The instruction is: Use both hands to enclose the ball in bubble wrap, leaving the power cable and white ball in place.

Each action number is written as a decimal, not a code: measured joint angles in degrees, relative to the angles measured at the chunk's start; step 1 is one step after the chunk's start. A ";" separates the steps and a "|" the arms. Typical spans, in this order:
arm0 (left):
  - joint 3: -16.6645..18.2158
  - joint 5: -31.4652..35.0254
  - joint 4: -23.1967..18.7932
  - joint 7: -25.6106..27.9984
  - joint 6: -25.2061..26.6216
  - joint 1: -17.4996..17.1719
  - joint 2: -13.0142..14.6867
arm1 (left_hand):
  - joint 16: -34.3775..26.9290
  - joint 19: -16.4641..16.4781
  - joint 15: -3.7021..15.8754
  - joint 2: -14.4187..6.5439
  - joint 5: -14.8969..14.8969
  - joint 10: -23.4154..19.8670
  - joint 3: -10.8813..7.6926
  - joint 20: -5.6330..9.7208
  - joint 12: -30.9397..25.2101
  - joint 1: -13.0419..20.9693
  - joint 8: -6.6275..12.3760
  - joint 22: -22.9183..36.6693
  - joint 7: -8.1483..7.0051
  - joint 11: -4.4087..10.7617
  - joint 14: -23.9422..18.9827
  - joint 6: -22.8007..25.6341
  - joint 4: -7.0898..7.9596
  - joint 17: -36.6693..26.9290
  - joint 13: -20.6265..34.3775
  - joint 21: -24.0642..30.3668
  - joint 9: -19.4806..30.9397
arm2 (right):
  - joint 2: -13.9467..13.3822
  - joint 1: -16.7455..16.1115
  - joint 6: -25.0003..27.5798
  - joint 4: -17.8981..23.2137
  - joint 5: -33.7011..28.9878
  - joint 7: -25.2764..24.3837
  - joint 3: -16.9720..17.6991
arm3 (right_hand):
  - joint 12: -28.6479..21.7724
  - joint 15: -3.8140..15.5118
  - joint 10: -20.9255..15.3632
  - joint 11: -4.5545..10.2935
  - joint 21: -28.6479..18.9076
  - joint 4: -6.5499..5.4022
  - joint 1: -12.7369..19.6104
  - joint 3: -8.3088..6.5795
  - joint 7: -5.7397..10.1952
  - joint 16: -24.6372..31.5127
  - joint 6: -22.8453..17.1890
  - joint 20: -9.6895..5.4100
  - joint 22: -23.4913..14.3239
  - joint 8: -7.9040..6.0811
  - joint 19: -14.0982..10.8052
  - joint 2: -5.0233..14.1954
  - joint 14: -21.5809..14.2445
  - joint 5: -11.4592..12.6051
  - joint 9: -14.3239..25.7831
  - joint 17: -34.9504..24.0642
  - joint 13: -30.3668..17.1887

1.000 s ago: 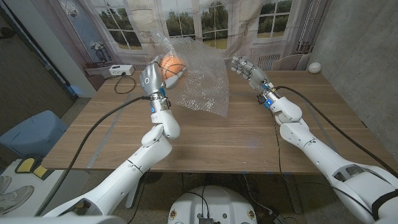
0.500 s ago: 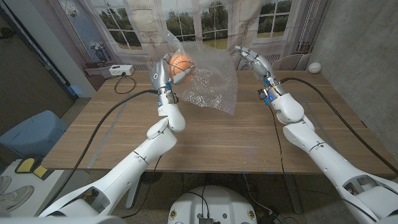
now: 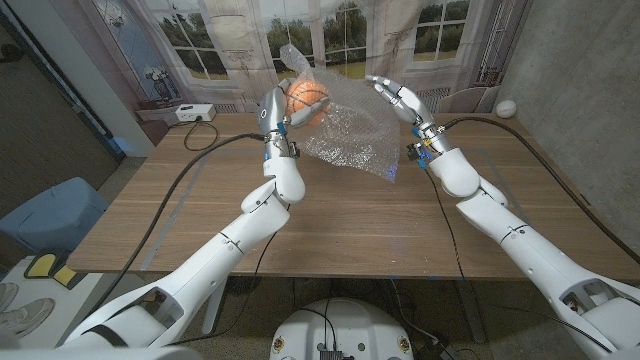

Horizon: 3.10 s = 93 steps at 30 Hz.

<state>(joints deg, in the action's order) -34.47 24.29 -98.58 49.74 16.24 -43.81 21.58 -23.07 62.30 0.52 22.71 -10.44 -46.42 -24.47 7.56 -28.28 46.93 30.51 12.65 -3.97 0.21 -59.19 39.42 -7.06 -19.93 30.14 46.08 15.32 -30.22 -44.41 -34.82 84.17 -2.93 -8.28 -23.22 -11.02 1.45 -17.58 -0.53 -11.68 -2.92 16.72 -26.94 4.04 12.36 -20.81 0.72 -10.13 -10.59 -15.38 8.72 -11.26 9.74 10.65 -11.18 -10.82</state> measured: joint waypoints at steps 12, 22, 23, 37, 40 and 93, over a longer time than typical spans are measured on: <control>-0.38 -3.50 3.71 -0.85 -6.98 2.27 -2.47 | 0.28 -0.31 0.01 0.00 0.12 0.00 -1.04 -0.31 0.23 0.00 -0.03 -0.16 0.01 0.00 0.00 -0.01 -0.51 0.54 0.64 0.76 0.20 | -1.35 2.12 2.25 -0.77 10.61 9.92 -3.82 | 0.47 -0.84 2.80 -0.24 -0.43 -0.98 -0.31 0.31 0.31 -0.41 4.24 2.52 0.00 0.66 -1.40 1.22 1.28 0.24 0.01 -0.10 0.01; -1.18 -3.33 8.41 3.68 -11.42 4.18 -5.16 | 0.68 -0.52 0.31 0.00 0.16 0.00 -1.05 -0.51 0.55 0.00 -0.13 -0.41 0.02 0.00 -0.32 -0.01 -0.53 0.55 1.17 1.19 0.26 | -0.69 4.72 7.65 -3.78 25.40 23.81 -6.88 | 0.88 -5.40 7.68 -2.15 -0.52 -1.51 -1.84 1.34 -0.23 -1.14 10.44 7.23 0.00 0.66 -2.43 -0.32 3.08 0.24 0.01 0.00 0.01; -1.26 -3.04 8.71 4.24 -11.76 4.32 -5.31 | 0.68 -0.52 0.32 0.00 0.16 0.00 -1.05 -0.51 0.61 0.00 0.01 -0.41 0.02 0.00 -0.32 -0.01 -0.53 0.55 1.19 1.40 0.26 | -0.67 5.06 8.45 -4.01 26.67 25.09 -7.16 | 0.88 -5.79 8.00 -2.47 -0.86 -1.51 -1.90 1.35 -0.38 -1.14 10.72 7.73 0.00 0.66 -3.04 -0.38 2.86 0.24 0.01 0.00 0.01; -3.95 2.04 11.86 7.52 -8.67 5.80 -5.85 | 1.56 -1.10 0.61 0.00 0.17 0.00 -1.12 -1.07 1.30 0.00 0.03 -0.68 0.00 0.00 -0.20 0.38 -0.61 1.25 1.12 1.86 0.26 | 1.42 8.09 17.12 -8.91 43.30 42.30 -7.17 | -0.02 -7.60 7.51 -4.53 -5.32 -1.48 -3.04 1.66 -1.99 0.58 12.95 9.22 -0.16 0.24 -17.80 -1.52 -4.94 0.46 -0.26 0.27 0.17; -4.69 3.51 12.14 7.71 -6.72 5.92 -5.50 | 1.57 -1.15 0.61 0.00 0.18 0.00 -1.22 -1.12 1.49 0.00 0.01 -0.68 0.00 0.00 -0.20 0.38 -0.51 1.36 1.02 2.28 0.25 | 1.62 8.24 19.60 -9.32 46.77 44.63 -6.24 | -0.02 -7.69 7.22 -4.82 -5.76 -1.48 -3.20 1.66 -2.01 0.66 12.93 9.51 -0.16 0.18 -19.37 -1.68 -5.85 0.45 -0.26 0.27 0.17; -0.89 11.31 26.27 13.51 -11.87 9.16 -15.71 | 2.90 -2.89 0.94 0.00 0.34 -0.76 -1.98 -1.41 4.17 0.00 -0.22 -1.47 0.03 -0.29 -0.53 0.35 -0.86 2.68 0.83 5.00 -0.27 | 2.17 12.48 44.70 -12.59 62.35 60.98 -3.88 | -0.02 -10.52 8.43 -6.22 -1.22 -3.23 -10.11 4.83 -2.73 -0.67 13.87 10.12 -0.14 -0.03 -17.23 -4.24 -5.47 0.68 -0.53 -0.15 0.17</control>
<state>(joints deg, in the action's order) -35.36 35.60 -72.31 63.25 4.37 -34.66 5.87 -20.17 59.42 1.46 22.71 -10.10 -47.17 -26.45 6.16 -24.12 46.93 30.29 11.18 -3.94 -0.08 -59.72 39.77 -7.92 -17.25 30.96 51.07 15.05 -28.05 -31.93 9.88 71.58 59.42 52.70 -27.10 -11.04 -9.07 -9.14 -6.75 -12.90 -6.15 6.60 -22.12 1.30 11.70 -6.94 10.85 -10.27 -10.62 -32.61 4.47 -16.73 10.42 10.12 -11.33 -10.65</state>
